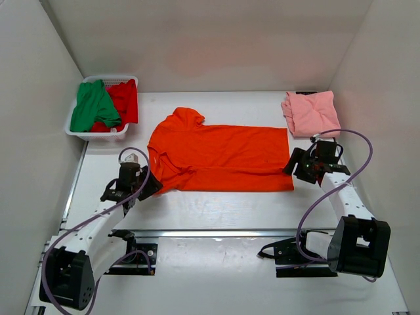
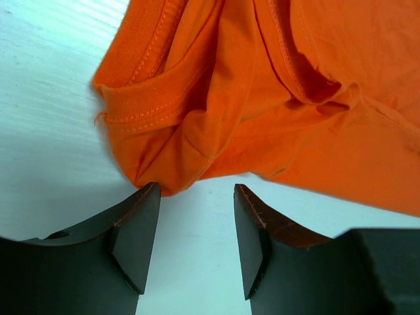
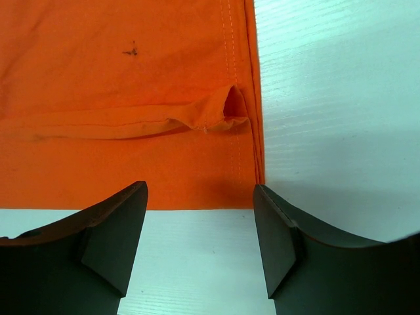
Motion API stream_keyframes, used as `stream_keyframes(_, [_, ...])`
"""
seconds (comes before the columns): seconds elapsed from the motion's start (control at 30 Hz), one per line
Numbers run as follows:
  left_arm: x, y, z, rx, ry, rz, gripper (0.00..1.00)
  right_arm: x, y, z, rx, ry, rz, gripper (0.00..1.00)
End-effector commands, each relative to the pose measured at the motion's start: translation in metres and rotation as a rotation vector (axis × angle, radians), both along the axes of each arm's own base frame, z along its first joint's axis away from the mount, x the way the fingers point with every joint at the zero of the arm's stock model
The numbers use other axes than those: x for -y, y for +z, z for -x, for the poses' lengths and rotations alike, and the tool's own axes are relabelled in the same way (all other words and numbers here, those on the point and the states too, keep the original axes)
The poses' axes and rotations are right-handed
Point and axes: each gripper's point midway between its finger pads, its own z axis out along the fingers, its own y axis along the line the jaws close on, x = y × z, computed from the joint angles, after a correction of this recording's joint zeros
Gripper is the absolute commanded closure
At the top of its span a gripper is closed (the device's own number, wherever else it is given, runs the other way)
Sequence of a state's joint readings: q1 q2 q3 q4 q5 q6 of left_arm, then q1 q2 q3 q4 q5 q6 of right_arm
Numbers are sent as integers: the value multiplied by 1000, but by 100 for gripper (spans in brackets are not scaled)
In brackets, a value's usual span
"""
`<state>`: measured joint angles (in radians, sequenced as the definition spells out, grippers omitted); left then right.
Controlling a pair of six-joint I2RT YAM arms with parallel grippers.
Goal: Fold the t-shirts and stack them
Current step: Fold the flattened tshirt in 1/3 of the way
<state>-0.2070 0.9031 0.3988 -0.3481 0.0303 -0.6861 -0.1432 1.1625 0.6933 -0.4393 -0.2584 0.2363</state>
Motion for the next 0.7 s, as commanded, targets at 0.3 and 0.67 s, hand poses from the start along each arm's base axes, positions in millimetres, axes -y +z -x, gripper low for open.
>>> stream_keyframes(0.3, [-6, -7, -18, -14, -3, -68, 98, -6, 1, -7, 35, 32, -15, 40])
stream_keyframes(0.67, [-8, 8, -26, -19, -75, -109, 100, -44, -13, 0, -52, 99, -65, 74])
